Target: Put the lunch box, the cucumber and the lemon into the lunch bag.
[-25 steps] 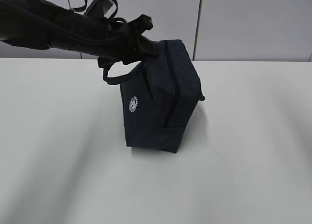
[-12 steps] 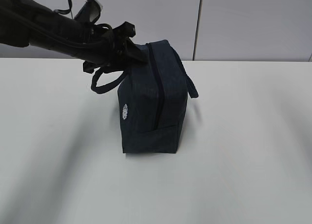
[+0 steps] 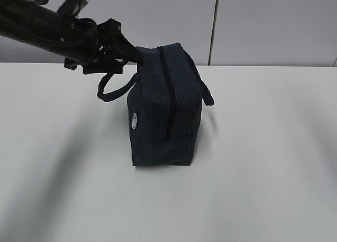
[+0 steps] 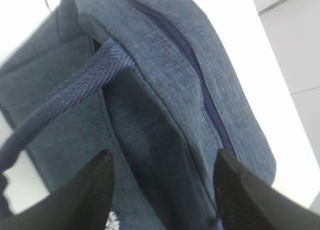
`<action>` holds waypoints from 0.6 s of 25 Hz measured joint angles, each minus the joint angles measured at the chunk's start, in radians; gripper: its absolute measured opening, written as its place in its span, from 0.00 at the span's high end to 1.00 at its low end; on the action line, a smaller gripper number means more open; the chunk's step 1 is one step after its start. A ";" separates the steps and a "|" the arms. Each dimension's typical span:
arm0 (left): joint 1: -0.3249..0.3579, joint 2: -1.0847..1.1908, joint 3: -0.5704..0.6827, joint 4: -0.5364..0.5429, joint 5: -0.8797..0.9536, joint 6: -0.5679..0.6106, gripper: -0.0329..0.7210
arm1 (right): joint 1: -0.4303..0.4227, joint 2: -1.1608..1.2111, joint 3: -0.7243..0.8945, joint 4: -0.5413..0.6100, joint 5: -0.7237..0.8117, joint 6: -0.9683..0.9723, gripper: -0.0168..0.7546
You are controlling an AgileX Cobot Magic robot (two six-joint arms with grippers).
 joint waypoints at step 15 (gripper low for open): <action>0.003 -0.448 0.000 0.415 0.019 -0.016 0.40 | 0.002 -0.135 0.055 -0.004 0.239 0.229 0.50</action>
